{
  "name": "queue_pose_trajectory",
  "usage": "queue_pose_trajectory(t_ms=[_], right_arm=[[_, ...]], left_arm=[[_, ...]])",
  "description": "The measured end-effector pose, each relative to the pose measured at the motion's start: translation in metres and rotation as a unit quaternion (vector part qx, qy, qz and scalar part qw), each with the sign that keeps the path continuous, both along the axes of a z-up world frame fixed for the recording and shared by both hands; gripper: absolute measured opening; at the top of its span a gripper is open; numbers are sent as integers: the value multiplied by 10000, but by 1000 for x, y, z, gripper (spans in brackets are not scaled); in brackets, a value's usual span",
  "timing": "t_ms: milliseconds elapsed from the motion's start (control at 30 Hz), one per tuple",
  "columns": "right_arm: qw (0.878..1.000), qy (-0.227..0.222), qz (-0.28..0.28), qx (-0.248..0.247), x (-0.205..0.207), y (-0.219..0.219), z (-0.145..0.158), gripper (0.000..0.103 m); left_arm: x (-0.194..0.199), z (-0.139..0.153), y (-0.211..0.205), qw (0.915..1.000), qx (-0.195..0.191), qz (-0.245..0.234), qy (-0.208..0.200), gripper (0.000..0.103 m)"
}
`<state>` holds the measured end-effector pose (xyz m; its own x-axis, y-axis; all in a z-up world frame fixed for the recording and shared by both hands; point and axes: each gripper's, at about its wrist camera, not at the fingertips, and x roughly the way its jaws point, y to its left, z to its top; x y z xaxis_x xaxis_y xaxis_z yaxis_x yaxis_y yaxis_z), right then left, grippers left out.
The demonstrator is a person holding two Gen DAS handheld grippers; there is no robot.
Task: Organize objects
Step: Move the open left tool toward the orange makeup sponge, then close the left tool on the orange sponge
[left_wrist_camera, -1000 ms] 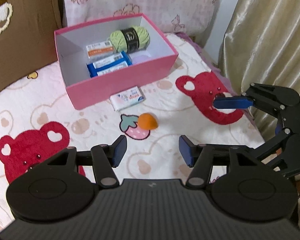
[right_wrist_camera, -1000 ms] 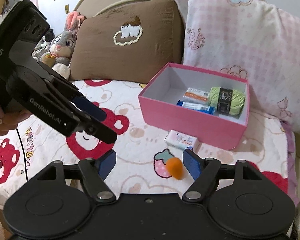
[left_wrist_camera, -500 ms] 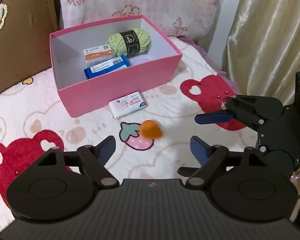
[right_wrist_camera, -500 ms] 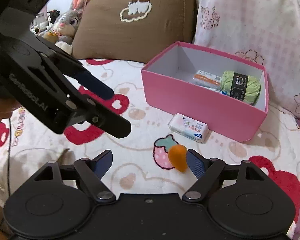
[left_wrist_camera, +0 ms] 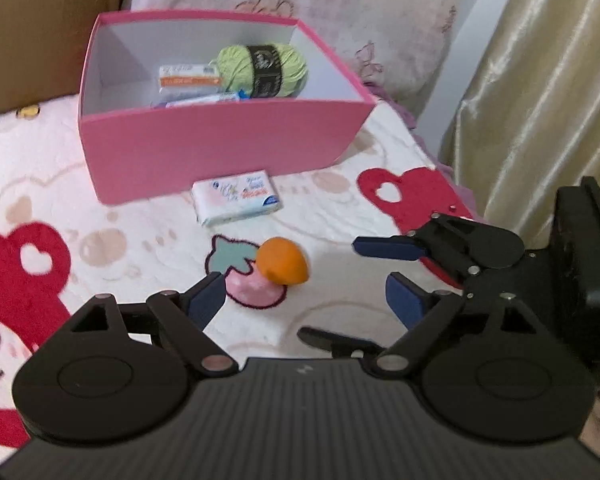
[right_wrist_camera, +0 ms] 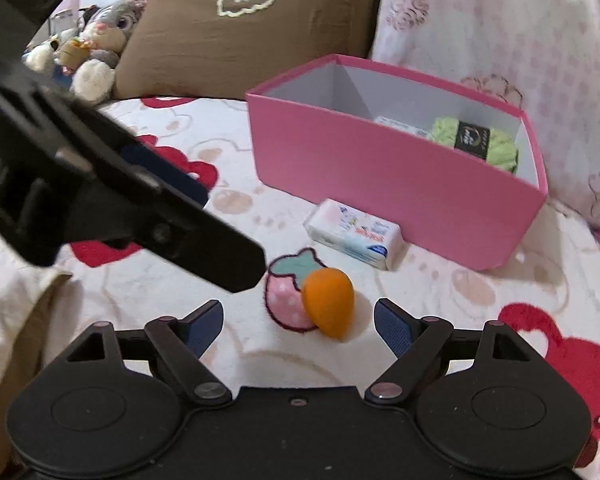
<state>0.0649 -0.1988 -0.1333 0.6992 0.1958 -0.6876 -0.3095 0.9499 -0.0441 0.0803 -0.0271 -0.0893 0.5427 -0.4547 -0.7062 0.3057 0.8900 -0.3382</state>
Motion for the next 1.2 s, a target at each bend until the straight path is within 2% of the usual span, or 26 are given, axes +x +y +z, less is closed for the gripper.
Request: queue_pose_trajectory(t_ms=[133, 200, 300, 400, 500, 600, 733, 867, 967, 1067, 1100, 1167, 1200], right_arm=[[9995, -83, -295, 2, 7, -4, -10, 86], [9990, -190, -404, -98, 9, -3, -15, 86], [9994, -158, -282, -79, 13, 0, -22, 86], [9997, -160, -184, 74, 14, 1, -28, 86], [9989, -113, 87, 440, 11, 0, -31, 86], [9988, -185, -89, 441, 13, -1, -33, 86], [9979, -80, -246, 599, 17, -6, -40, 86], [9947, 268, -131, 985, 23, -9, -46, 85], [9930, 240, -240, 1132, 22, -12, -47, 85], [9932, 172, -370, 1092, 24, -15, -49, 85], [9926, 186, -416, 1124, 25, -17, -50, 84], [9909, 270, -510, 1218, 27, -21, -52, 69], [9909, 284, -536, 1202, 27, -21, -52, 66]], left_arm=[[0, -18, -3, 9995, 101, 163, -252, 87], [3, -28, -3, 9996, 98, 223, -174, 87], [7, -40, -5, 9996, 158, 217, -25, 87], [8, -50, -6, 9997, 150, 215, 15, 87], [11, -59, -3, 9988, -31, 477, 84, 87], [14, -67, -2, 9982, -235, 504, 243, 87], [14, -73, -5, 9980, -340, 519, 151, 85], [21, -77, -10, 9974, -189, 647, 240, 83], [24, -76, -13, 9980, -111, 613, 130, 82], [28, -75, -14, 9982, -166, 577, 49, 74], [31, -75, -13, 9982, -215, 554, 68, 66], [35, -78, -13, 9981, -298, 513, 163, 58], [35, -79, -13, 9981, -325, 503, 175, 52]])
